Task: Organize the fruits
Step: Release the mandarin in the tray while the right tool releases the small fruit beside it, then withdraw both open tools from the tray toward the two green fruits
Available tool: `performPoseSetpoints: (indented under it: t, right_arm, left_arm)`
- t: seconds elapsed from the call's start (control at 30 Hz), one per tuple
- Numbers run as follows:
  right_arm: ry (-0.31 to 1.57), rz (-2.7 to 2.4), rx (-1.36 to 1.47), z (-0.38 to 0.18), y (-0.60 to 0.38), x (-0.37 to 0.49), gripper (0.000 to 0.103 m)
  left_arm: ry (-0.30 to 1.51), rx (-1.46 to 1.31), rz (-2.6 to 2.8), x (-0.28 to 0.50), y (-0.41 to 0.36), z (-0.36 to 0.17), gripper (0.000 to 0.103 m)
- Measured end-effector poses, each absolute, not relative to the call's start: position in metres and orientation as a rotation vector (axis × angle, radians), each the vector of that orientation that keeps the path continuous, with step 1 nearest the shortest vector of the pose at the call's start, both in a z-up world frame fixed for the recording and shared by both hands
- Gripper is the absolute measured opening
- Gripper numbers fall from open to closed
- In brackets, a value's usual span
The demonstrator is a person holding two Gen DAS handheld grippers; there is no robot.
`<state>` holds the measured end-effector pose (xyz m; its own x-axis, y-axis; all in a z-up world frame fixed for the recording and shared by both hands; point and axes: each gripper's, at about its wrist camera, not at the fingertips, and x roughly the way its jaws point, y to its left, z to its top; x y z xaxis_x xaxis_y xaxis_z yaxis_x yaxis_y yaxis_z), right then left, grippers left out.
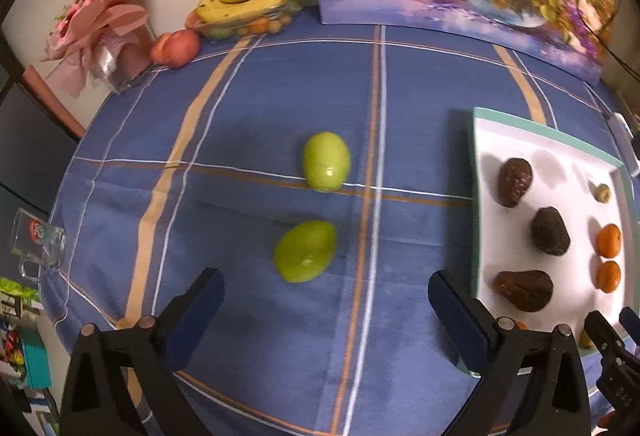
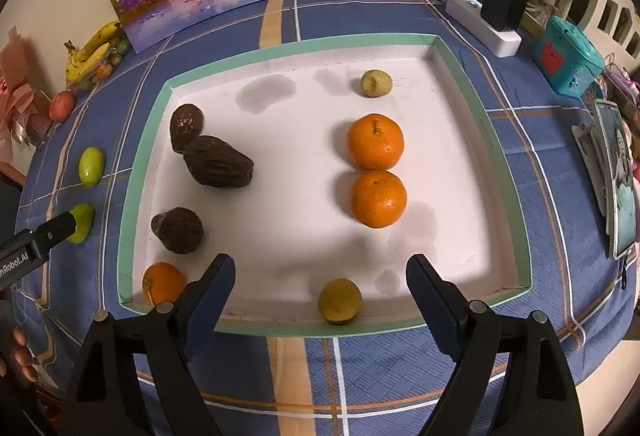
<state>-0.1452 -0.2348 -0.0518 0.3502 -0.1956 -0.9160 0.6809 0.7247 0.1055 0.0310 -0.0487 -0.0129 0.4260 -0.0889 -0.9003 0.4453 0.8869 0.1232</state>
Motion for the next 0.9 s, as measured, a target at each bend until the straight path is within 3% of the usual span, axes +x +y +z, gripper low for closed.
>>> performPoseSetpoints:
  t: [0.9]
  right_arm:
    - [1.005, -0.486, 0.413, -0.037, -0.158, -0.063, 0.093]
  left_arm:
    - [1.127, 0.173, -0.231, 0.091, 0.039, -0.008, 0.103]
